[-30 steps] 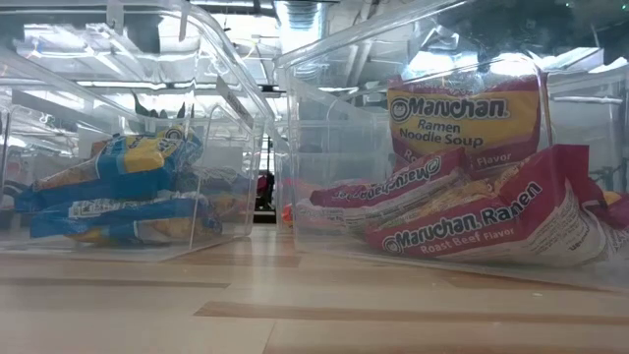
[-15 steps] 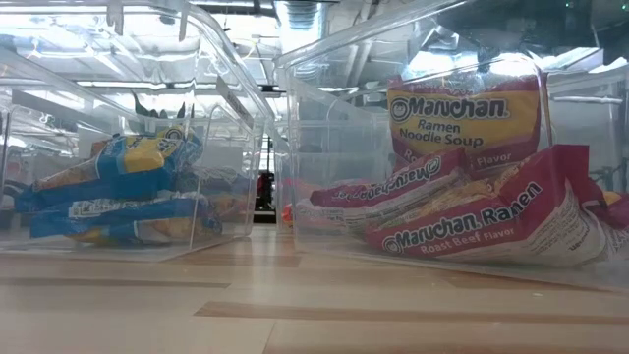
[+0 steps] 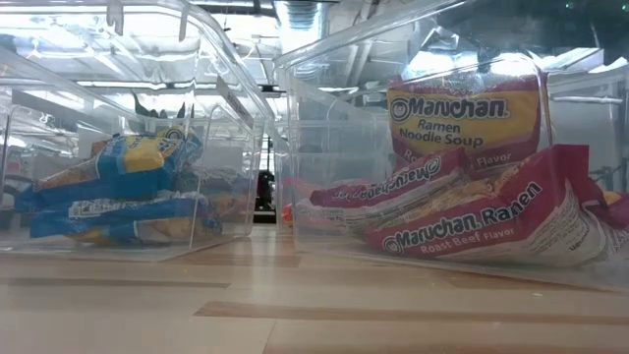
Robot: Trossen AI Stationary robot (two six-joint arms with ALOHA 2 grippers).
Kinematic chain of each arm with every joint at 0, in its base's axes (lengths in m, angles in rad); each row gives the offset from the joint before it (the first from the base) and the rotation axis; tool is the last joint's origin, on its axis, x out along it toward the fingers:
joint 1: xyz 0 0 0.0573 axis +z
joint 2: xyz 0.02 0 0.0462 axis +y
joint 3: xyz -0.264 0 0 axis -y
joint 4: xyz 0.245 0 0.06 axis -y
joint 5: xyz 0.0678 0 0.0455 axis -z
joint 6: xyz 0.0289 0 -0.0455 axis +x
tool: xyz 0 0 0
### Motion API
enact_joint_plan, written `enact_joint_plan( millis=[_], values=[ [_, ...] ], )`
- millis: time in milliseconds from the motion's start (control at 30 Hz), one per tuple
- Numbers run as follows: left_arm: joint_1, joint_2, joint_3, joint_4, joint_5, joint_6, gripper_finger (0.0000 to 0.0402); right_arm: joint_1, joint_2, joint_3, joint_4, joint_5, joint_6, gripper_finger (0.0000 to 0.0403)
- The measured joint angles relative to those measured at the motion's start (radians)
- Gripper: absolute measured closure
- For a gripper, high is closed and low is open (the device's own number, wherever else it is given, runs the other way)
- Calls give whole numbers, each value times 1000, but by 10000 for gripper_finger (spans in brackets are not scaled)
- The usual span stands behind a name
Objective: Sort Maruchan noodles
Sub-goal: Put the red noodle pack into the bottom right transparent bin
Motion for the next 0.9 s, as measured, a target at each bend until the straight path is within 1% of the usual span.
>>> enact_joint_plan(
  millis=[67, 167, 300, 367, 467, 567, 667, 733, 900],
  values=[
    [-86, 72, 54, -69, -32, -131, 127, 0, 0, 0, -2, 0, 0, 375],
    [-197, 181, 117, -165, -50, -342, 127, 0, 0, 0, -2, 0, 0, 375],
    [-304, 310, 160, -238, -48, -659, 127, 0, 0, 0, -1, 0, 0, 375],
    [-343, 366, 162, -245, -15, -815, 127, 0, 0, 0, 0, 0, 0, 375],
    [-380, 449, 161, -253, 109, -986, 127, 0, 0, 0, 0, 0, 0, 375],
    [-397, 518, 160, -272, 234, -1043, 127, 0, 0, 0, 1, 0, -1, 375],
    [-397, 568, 160, -322, 304, -1050, 127, 0, 0, 0, 0, 0, -2, 375],
    [-397, 584, 160, -332, 313, -1014, 127, 0, 0, 0, 0, 0, -4, 375],
    [-395, 574, 158, -269, 253, -976, 127, 0, 0, 0, 0, 0, -4, 375]
  ],
)
